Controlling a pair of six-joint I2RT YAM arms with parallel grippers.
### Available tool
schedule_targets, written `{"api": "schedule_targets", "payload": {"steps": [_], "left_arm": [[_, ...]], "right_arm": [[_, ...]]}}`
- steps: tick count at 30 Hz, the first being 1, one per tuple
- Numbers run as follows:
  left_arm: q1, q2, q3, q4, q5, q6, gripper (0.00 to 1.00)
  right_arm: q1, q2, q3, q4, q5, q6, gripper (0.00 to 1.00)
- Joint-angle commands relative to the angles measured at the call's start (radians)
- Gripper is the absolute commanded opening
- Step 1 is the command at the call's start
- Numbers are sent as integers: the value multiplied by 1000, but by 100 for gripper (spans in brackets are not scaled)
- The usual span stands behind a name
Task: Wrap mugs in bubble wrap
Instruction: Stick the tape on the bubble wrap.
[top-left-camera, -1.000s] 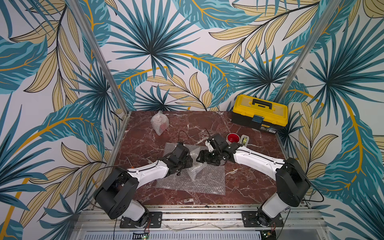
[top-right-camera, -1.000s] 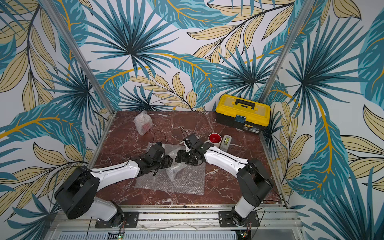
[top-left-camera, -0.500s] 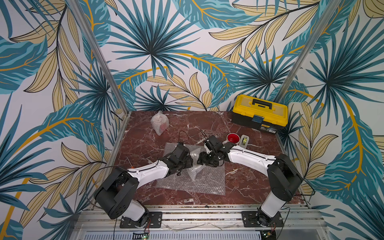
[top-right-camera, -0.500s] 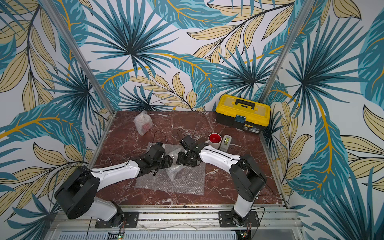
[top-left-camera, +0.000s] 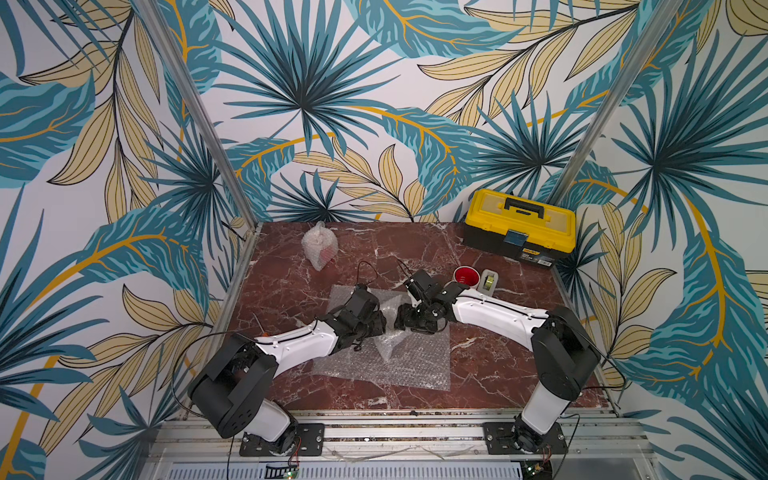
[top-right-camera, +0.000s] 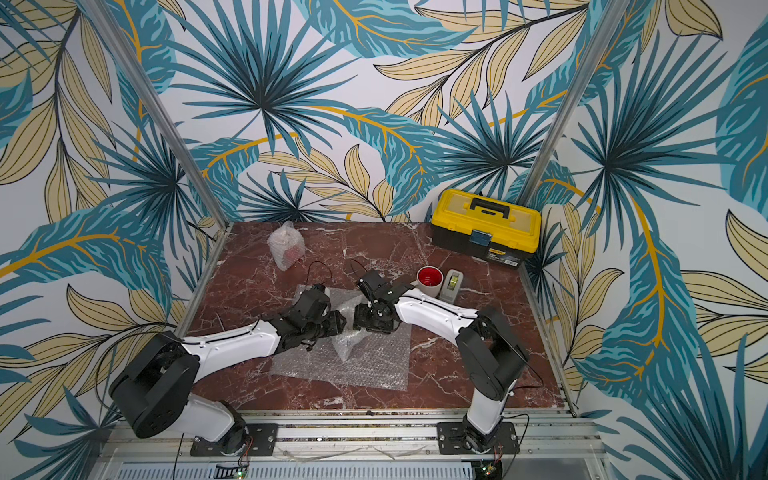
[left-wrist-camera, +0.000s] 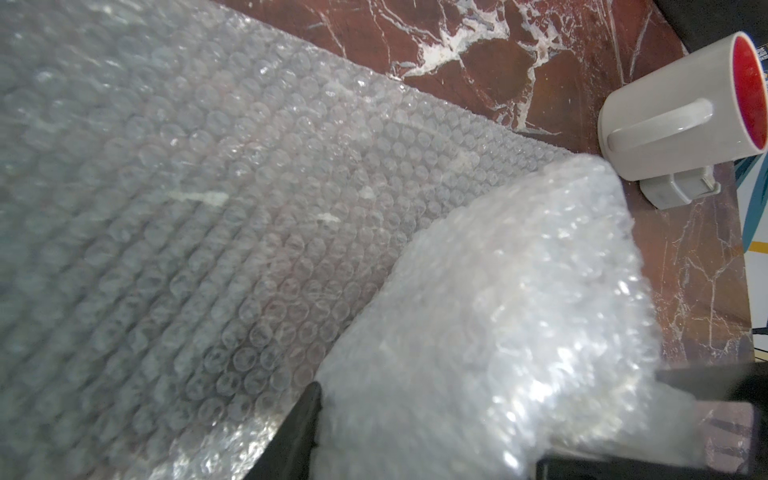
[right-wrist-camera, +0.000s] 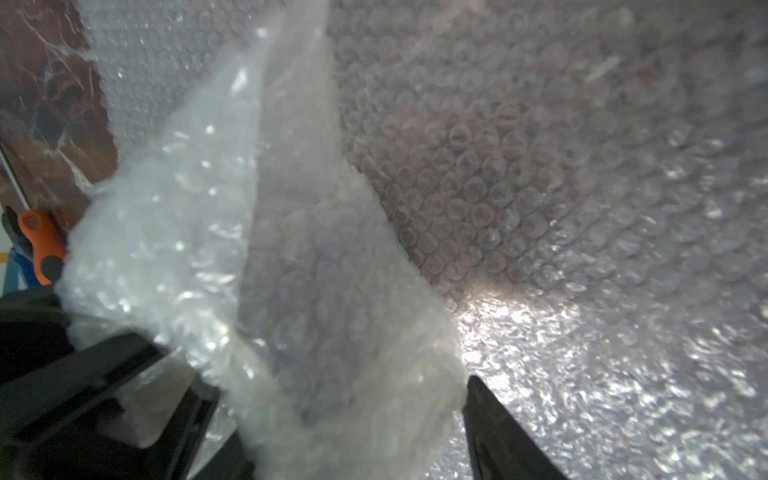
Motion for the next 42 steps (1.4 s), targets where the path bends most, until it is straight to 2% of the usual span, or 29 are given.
{"api": "schedule_targets", "payload": {"steps": [1,7,12,18,25,34,39,42], "left_arm": [[-4,24,5,-48,-4,17,48],[-4,24,7,-48,-4,17,48],[-4,28,15,-48,-2,21,48],[-4,27,14,-48,-2,20,48],[-4,24,14,-50,-1,19,48],[-4,30,14,-48,-1,21,48],[-4,36,17,-48,2,20,48],[-6,39,18,-49,1,19,48]], "right_arm": [[-1,-70,-24,18,19,-52,71],[-2,-138,-39,108,56,-212,73],[-3,-86,29,41,24,-343,77],[-12,-33,67,39,69,-450,80],[-26,61,140,29,84,-470,80],[-53,114,168,29,115,-416,80],[-59,44,115,135,-39,-427,80],[-64,34,100,186,-82,-415,80]]}}
